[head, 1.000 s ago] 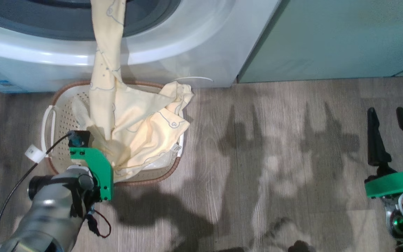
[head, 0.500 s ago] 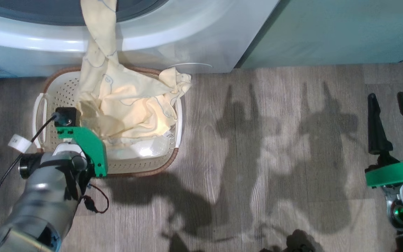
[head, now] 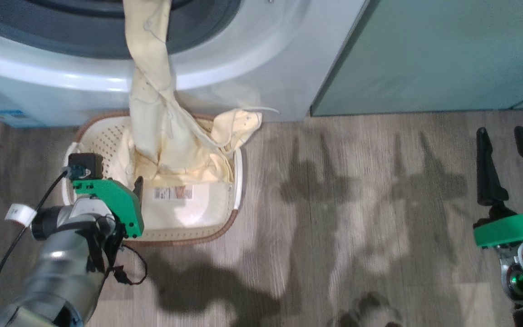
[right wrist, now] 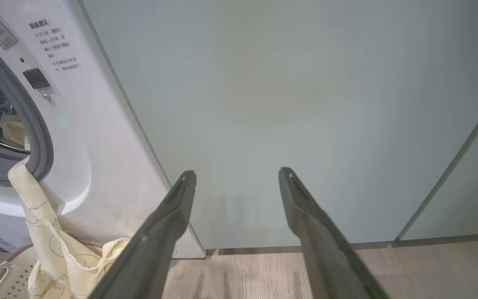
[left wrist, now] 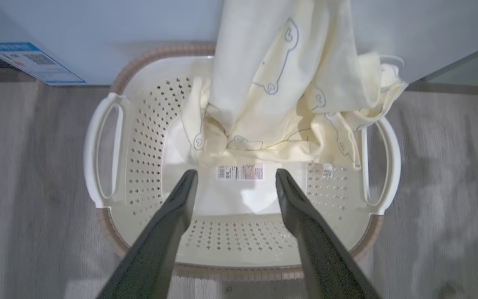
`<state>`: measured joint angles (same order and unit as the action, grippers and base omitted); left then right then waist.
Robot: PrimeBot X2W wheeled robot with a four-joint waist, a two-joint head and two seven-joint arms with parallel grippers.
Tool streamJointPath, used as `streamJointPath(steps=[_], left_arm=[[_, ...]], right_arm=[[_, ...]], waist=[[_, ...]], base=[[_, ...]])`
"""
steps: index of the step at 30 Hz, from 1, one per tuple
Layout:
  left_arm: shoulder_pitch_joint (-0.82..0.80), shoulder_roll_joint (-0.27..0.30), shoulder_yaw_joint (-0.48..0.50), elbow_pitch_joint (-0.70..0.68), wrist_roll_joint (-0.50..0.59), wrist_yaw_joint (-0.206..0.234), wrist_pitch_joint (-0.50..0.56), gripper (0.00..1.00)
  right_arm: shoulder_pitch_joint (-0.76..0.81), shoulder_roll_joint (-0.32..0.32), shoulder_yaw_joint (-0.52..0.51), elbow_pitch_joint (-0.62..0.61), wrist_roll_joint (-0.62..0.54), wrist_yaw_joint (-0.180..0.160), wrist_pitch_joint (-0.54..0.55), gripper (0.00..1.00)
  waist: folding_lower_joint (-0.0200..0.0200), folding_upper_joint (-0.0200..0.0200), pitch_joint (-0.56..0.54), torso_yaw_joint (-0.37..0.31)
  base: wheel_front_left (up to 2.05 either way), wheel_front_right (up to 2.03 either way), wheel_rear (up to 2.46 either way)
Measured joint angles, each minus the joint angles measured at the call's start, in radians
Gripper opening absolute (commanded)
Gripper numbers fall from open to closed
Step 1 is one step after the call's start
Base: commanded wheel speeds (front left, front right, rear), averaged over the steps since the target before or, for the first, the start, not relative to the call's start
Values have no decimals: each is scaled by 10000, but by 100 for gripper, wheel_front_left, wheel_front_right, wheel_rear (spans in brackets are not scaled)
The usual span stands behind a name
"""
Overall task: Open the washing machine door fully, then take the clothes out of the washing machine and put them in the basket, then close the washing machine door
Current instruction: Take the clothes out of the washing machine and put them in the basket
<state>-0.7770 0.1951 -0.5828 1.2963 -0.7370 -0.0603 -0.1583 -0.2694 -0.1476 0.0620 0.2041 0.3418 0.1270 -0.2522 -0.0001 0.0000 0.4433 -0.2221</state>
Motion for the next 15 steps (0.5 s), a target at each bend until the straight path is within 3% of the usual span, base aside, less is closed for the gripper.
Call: streamJointPath(steps=[8, 15], left_arm=[[324, -4, 290, -378, -52, -222, -901, 100], [1495, 286, 1645, -3317, 830, 196, -930, 100]], right_arm=[[553, -2, 33, 178, 2, 0, 0, 100], [1104, -4, -29, 299, 13, 0, 0, 100]], waist=[[-1, 0, -1025, 142], [-1, 0, -1941, 279]], base=[[0, 0, 0], [0, 0, 0]])
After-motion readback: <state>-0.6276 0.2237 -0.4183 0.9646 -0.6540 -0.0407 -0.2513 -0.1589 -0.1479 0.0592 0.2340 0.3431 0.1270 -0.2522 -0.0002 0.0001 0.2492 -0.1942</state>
